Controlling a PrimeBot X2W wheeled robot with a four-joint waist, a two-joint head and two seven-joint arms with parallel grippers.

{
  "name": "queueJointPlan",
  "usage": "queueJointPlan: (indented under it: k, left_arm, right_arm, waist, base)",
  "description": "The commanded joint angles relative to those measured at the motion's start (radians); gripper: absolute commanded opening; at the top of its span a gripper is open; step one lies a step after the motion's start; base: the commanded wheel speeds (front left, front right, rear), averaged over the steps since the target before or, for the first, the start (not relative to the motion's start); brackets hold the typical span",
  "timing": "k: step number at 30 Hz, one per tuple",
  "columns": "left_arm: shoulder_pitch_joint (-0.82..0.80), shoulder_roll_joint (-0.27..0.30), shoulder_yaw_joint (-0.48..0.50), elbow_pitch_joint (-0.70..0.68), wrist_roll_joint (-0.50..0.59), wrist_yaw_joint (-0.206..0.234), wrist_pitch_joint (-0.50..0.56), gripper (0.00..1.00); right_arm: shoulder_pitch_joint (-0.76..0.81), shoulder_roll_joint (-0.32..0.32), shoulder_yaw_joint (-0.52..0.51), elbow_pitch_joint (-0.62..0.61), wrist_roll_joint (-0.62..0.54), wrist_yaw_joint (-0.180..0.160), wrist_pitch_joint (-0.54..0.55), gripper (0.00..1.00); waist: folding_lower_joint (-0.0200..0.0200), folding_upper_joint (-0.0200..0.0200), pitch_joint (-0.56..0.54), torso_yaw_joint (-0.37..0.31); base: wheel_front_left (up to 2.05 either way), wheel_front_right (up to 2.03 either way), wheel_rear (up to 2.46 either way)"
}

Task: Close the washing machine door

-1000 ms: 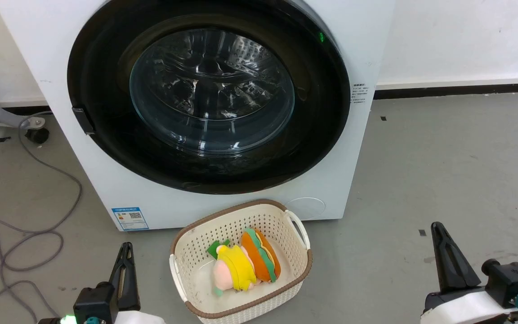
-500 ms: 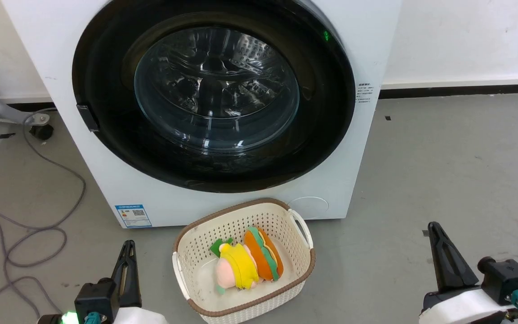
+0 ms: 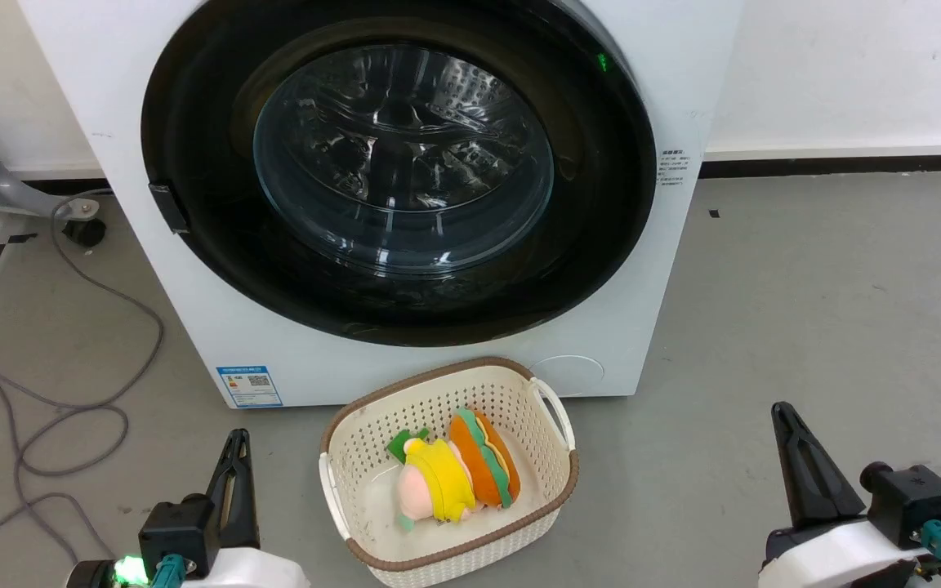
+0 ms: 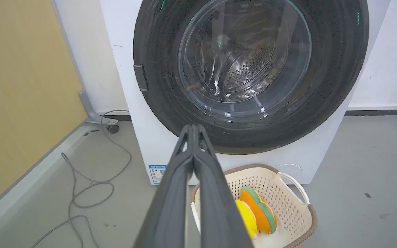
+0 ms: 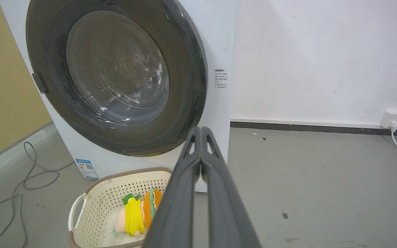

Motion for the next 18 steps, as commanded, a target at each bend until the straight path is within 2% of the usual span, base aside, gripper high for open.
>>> queueJointPlan:
  k: [1, 18]
  left_arm:
    - [-0.015, -0.001, 0.0, -0.005, 0.007, -0.006, 0.007, 0.0]
    - [-0.027, -0.001, -0.001, -0.013, 0.012, -0.021, 0.042, 0.0]
  right_arm:
    - [-0.005, 0.002, 0.002, -0.008, -0.007, 0.0, 0.006, 0.0]
    - [-0.006, 0.003, 0.008, -0.024, -0.025, -0.001, 0.041, 0.0]
  waist:
    - [0.0, 0.0, 0.0, 0.001]
    - [0.0, 0.0, 0.005, 0.015]
  base:
    - [0.0, 0.0, 0.0]
    - [0.0, 0.0, 0.0]
